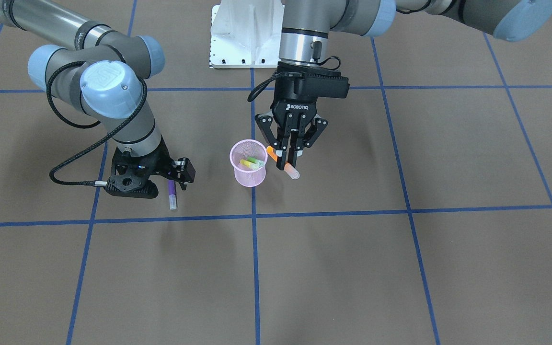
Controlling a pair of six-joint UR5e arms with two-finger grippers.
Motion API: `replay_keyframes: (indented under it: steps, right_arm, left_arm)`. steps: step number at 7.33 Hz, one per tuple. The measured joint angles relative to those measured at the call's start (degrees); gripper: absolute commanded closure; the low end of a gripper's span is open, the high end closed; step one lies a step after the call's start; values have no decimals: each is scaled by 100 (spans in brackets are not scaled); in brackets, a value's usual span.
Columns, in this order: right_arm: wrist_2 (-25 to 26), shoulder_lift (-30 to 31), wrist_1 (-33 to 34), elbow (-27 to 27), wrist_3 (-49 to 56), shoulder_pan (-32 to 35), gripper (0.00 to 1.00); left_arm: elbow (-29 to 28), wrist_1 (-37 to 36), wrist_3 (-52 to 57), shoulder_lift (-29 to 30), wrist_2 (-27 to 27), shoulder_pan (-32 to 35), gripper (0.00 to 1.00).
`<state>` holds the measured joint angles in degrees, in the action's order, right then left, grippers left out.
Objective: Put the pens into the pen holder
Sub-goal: 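Carry the orange marker into the cup with left gripper while right moves to purple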
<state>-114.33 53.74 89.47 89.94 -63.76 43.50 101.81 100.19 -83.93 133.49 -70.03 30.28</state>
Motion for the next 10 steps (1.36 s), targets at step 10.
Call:
replay_keyframes:
  steps: [10]
  right_arm:
    - [-188, -2, -881, -862, 628, -9, 1]
  left_arm:
    - [-1499, 143, -253, 543, 1959, -1029, 100]
